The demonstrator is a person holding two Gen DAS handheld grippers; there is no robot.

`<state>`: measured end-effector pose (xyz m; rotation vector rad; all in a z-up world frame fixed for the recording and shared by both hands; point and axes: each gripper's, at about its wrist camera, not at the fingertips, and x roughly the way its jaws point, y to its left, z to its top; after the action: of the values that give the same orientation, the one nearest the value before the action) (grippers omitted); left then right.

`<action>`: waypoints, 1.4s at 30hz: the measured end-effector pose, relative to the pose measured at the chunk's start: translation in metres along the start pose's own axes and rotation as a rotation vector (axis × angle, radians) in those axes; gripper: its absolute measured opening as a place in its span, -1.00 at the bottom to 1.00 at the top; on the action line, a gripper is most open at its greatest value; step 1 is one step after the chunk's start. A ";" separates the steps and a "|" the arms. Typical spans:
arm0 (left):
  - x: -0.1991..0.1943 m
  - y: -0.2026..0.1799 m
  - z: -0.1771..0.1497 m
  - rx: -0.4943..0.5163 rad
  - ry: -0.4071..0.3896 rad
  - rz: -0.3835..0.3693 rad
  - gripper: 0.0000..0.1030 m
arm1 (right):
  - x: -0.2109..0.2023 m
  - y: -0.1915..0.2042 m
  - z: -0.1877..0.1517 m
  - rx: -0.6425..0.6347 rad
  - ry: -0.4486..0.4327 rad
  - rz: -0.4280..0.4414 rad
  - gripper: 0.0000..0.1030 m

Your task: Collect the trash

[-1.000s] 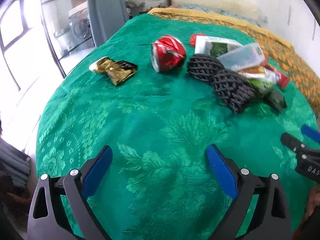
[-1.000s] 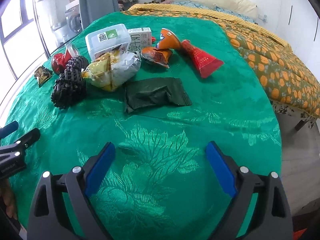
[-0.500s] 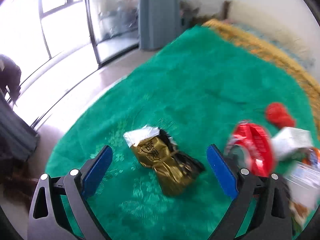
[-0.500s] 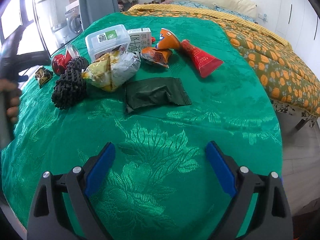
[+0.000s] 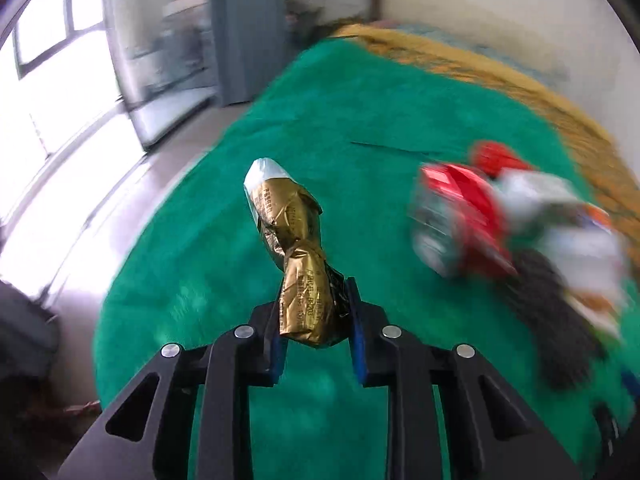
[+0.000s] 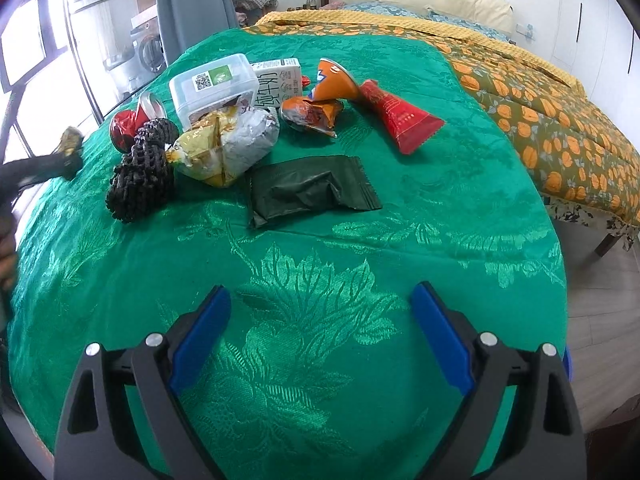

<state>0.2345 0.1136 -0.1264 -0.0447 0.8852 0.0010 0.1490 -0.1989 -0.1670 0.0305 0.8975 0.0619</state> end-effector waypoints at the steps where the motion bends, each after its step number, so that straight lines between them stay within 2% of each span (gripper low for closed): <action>1: -0.015 -0.005 -0.010 0.029 0.002 -0.074 -0.52 | 0.000 0.000 0.000 0.001 0.000 0.000 0.73; 3: -0.039 -0.020 -0.032 0.104 0.004 -0.202 -0.51 | 0.000 0.000 0.000 0.000 0.001 -0.003 0.73; 6: -0.054 -0.049 -0.058 0.207 0.039 -0.339 -0.49 | 0.001 0.001 0.001 -0.004 0.003 -0.009 0.74; 8: -0.054 -0.061 -0.068 0.251 0.053 -0.375 -0.43 | 0.001 0.000 0.000 -0.001 0.003 -0.002 0.74; 11: -0.049 -0.076 -0.080 0.303 0.044 -0.327 -0.23 | -0.003 -0.009 -0.002 0.038 -0.017 0.059 0.75; 12: -0.047 -0.076 -0.083 0.298 0.042 -0.318 -0.03 | -0.005 -0.012 -0.002 0.051 -0.024 0.080 0.75; 13: -0.046 -0.077 -0.085 0.289 0.034 -0.303 0.28 | -0.007 -0.016 -0.003 0.065 -0.030 0.100 0.75; 15: -0.043 -0.078 -0.084 0.278 0.004 -0.256 0.54 | -0.008 -0.018 -0.003 0.077 -0.030 0.112 0.75; 16: -0.042 -0.078 -0.085 0.275 -0.005 -0.234 0.58 | -0.008 -0.017 0.000 0.074 -0.023 0.110 0.75; 21: -0.030 -0.069 -0.084 0.214 0.028 -0.194 0.61 | 0.008 0.002 0.035 0.040 -0.002 0.068 0.76; 24: -0.032 -0.062 -0.083 0.199 0.027 -0.197 0.63 | 0.034 0.014 0.058 0.001 0.042 0.000 0.75; 26: -0.031 -0.061 -0.082 0.199 0.028 -0.196 0.64 | 0.045 0.014 0.063 -0.023 0.055 -0.037 0.58; 28: -0.030 -0.064 -0.083 0.209 0.029 -0.188 0.66 | 0.044 0.007 0.062 -0.025 0.051 -0.007 0.28; 30: -0.027 -0.067 -0.081 0.222 0.032 -0.179 0.69 | 0.034 -0.002 0.054 -0.067 0.048 0.004 0.23; 35: -0.025 -0.071 -0.081 0.241 0.037 -0.164 0.72 | 0.012 -0.034 0.027 -0.147 0.046 0.035 0.24; 36: -0.026 -0.071 -0.081 0.241 0.036 -0.164 0.72 | 0.008 -0.042 0.023 -0.154 0.051 0.039 0.34; 37: -0.026 -0.070 -0.082 0.239 0.036 -0.166 0.72 | 0.005 -0.046 0.021 -0.160 0.057 0.033 0.53; 38: -0.026 -0.070 -0.082 0.237 0.036 -0.168 0.72 | 0.001 -0.049 0.018 -0.166 0.063 0.022 0.61; 42: -0.026 -0.068 -0.081 0.229 0.036 -0.182 0.75 | -0.014 -0.062 0.014 -0.127 0.073 0.016 0.66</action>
<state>0.1564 0.0425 -0.1550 0.0886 0.9100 -0.2716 0.1532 -0.2614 -0.1503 -0.0832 0.9652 0.1349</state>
